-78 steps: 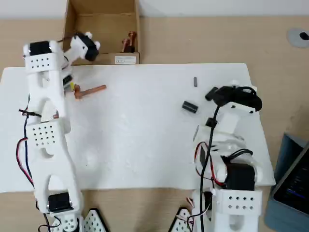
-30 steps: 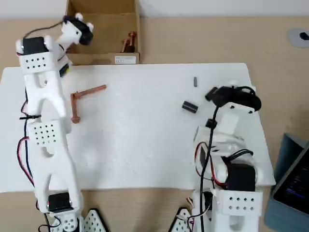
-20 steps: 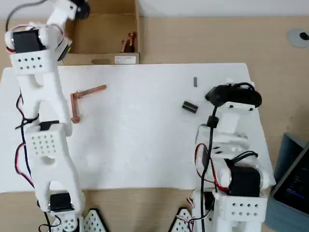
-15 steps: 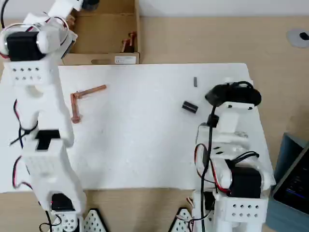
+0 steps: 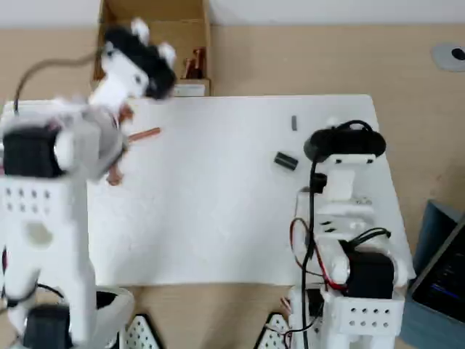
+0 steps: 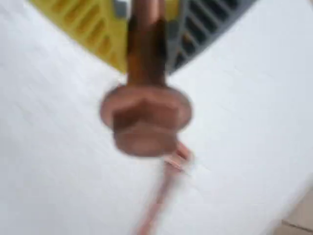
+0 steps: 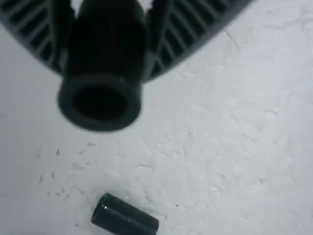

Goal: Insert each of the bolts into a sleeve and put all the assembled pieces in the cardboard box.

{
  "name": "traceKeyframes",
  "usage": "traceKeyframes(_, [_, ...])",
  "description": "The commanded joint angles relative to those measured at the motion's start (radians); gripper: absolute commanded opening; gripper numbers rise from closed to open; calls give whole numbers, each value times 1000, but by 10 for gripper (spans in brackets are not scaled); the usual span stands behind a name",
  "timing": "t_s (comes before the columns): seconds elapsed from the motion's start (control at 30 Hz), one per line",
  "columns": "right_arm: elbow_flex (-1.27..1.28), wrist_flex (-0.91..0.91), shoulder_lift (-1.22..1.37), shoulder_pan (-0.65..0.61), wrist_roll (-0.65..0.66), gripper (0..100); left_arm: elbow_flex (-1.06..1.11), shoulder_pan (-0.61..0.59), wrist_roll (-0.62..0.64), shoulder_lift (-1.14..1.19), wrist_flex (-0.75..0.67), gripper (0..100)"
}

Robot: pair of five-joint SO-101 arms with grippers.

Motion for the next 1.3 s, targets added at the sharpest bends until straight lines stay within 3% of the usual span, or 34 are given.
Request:
traceKeyframes(0.0, [-54, -11, -21, 7, 21, 9, 201, 32, 35, -183, -6, 3])
traceKeyframes(0.27, [44, -189, -21, 1, 54, 9, 600, 25, 267, -467, -269, 3])
traceKeyframes(0.67, [182, -347, -21, -120, 63, 9, 1218, 31, 546, -1035, -686, 2])
traceKeyframes(0.93, [255, -443, -21, -277, 63, 9, 1425, 34, 689, -1371, -741, 2])
traceKeyframes(1.17, [286, -520, -22, -414, 63, 9, 1428, 35, 933, -1372, -741, 2])
traceKeyframes(1.27, [291, -542, -59, -437, 63, 9, 1428, 86, 980, -1372, -736, 2])
